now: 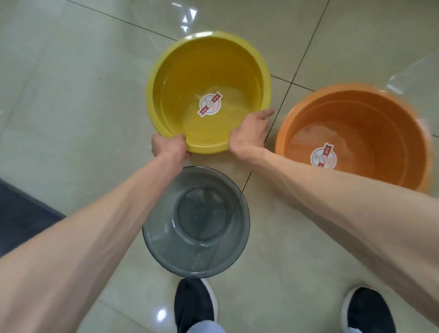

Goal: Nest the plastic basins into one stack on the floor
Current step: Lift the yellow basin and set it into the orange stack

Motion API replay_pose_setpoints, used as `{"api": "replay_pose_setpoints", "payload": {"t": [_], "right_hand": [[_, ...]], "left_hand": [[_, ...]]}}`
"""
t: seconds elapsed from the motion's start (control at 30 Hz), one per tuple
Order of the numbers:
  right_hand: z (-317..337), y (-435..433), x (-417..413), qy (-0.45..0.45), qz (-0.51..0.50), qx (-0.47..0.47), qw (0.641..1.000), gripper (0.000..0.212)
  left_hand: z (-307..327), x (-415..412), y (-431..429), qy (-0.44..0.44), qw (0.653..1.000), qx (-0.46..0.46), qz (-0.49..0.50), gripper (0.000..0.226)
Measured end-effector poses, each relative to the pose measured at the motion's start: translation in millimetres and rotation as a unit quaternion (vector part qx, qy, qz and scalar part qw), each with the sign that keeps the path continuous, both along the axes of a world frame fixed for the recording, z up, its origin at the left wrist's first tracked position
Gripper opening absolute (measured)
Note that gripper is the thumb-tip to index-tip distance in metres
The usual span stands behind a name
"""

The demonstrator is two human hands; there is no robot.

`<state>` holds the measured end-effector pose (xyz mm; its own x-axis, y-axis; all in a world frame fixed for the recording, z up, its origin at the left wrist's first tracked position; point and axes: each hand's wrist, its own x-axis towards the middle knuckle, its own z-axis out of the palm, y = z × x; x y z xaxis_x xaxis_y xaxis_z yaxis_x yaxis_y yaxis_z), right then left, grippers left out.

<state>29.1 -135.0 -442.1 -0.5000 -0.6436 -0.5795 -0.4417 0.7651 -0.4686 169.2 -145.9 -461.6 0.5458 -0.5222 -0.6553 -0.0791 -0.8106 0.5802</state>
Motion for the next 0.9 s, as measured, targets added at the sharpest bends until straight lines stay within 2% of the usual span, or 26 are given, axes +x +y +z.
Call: {"api": "replay_pose_setpoints", "payload": {"t": [0.1, 0.13, 0.17, 0.23, 0.3, 0.4, 0.53, 0.67, 0.73, 0.8, 0.9], "right_hand": [[0, 0, -2, -0.023, -0.025, -0.028, 0.999, 0.079], [5, 2, -3, -0.038, -0.029, -0.044, 0.998, 0.077], [11, 4, -6, -0.052, -0.028, -0.062, 0.996, 0.075], [32, 15, -20, -0.063, -0.019, -0.112, 0.991, 0.074], [60, 36, -42, -0.055, -0.019, -0.177, 0.982, 0.074], [91, 85, -89, -0.031, -0.055, -0.228, 0.972, 0.078], [112, 158, -161, 0.005, -0.125, -0.215, 0.969, 0.070], [106, 212, -208, 0.028, -0.165, -0.174, 0.970, 0.065], [93, 227, -222, 0.024, -0.180, -0.153, 0.971, 0.061], [79, 235, -226, 0.016, -0.187, -0.136, 0.973, 0.060], [56, 235, -226, 0.033, -0.164, -0.111, 0.980, 0.070]], "left_hand": [[6, -1, -2, 0.011, 0.998, -0.031, 0.054, 0.037], [14, -2, 1, 0.007, 0.996, -0.047, 0.078, 0.029], [23, -4, 5, 0.004, 0.993, -0.073, 0.095, 0.020], [52, -16, 19, 0.000, 0.985, -0.130, 0.109, 0.020], [90, -32, 40, 0.037, 0.977, -0.188, 0.092, 0.022], [140, -70, 78, 0.077, 0.974, -0.213, 0.024, 0.027], [159, -138, 128, 0.115, 0.972, -0.197, -0.063, 0.035], [142, -197, 165, 0.131, 0.973, -0.159, -0.107, 0.039], [128, -215, 179, 0.057, 0.977, -0.122, -0.168, 0.039], [108, -223, 189, -0.052, 0.965, -0.057, -0.250, 0.058], [82, -225, 191, -0.075, 0.952, 0.020, -0.297, 0.074]]}}
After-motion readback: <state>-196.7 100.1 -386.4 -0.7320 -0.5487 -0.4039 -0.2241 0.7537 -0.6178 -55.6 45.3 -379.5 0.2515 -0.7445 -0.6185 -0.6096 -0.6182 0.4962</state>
